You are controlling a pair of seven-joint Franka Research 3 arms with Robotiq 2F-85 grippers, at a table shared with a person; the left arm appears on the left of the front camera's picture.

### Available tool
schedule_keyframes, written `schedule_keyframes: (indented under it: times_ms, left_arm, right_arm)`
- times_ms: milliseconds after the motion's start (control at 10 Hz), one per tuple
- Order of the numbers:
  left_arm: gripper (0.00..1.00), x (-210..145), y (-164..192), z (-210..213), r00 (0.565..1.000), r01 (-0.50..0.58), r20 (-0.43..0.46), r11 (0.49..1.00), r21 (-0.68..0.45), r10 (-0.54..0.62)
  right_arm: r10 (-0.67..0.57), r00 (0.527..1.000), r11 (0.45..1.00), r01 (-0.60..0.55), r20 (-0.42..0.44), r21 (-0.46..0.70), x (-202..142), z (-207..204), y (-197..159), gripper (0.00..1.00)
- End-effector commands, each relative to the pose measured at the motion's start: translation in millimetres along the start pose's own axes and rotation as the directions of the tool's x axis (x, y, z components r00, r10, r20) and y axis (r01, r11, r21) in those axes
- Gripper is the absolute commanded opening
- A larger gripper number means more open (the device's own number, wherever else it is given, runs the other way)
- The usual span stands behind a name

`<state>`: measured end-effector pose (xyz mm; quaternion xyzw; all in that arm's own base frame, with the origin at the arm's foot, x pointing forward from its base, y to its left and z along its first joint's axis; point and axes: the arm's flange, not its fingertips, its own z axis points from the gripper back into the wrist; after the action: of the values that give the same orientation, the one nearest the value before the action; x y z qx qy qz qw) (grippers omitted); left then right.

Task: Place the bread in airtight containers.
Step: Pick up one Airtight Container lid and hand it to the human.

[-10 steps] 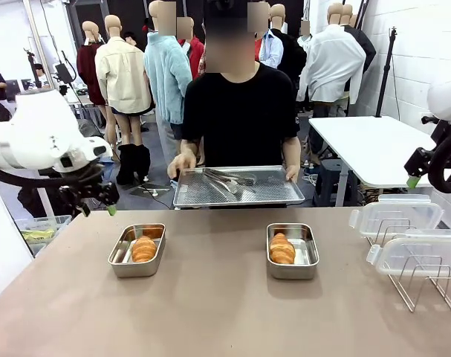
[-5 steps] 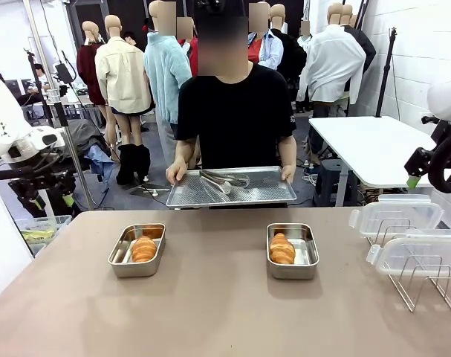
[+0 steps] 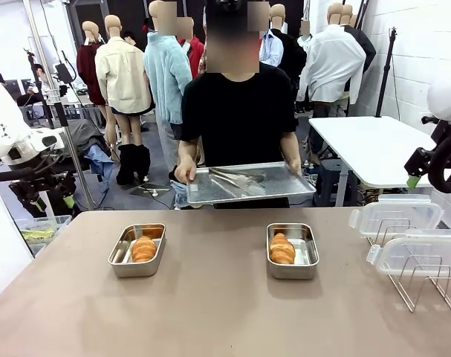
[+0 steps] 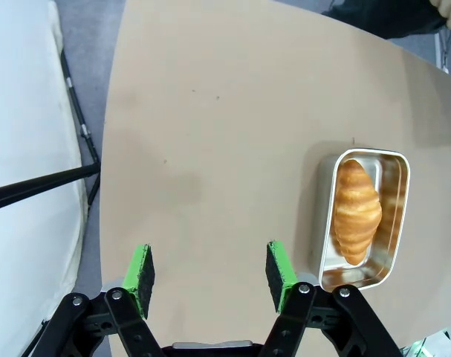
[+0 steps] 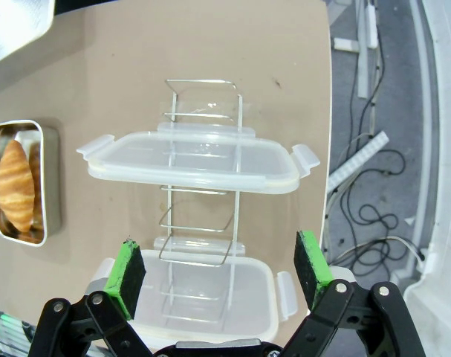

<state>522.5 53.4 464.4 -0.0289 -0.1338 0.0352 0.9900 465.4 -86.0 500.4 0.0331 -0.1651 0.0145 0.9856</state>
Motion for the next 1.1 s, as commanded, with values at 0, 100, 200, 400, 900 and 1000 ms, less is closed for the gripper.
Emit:
schedule_keyframes:
  times_ms: [0,100,200,400,900,1000]
  left_arm:
    - [0.78,0.1,0.7,3.8,1.000,0.010,0.006,1.000,0.012,-0.010]
    - [0.78,0.1,0.7,3.8,1.000,0.010,0.006,1.000,0.012,-0.010]
    - [0.78,0.1,0.7,3.8,1.000,0.010,0.006,1.000,0.012,-0.010]
    - [0.78,0.1,0.7,3.8,1.000,0.010,0.006,1.000,0.012,-0.010]
    - [0.78,0.1,0.7,3.8,1.000,0.010,0.006,1.000,0.012,-0.010]
    - [0.78,0.1,0.7,3.8,1.000,0.010,0.006,1.000,0.012,-0.010]
  right_arm:
    - [-0.013,1.000,1.000,0.013,-0.002,-0.012,3.6,0.2,2.2,1.00]
    - [-0.013,1.000,1.000,0.013,-0.002,-0.012,3.6,0.2,2.2,1.00]
    - [-0.013,1.000,1.000,0.013,-0.002,-0.012,3.6,0.2,2.2,1.00]
    - [-0.013,1.000,1.000,0.013,-0.002,-0.012,3.6,0.2,2.2,1.00]
    - [-0.013,1.000,1.000,0.013,-0.002,-0.012,3.6,0.2,2.2,1.00]
    - [-0.013,1.000,1.000,0.013,-0.002,-0.012,3.6,0.2,2.2,1.00]
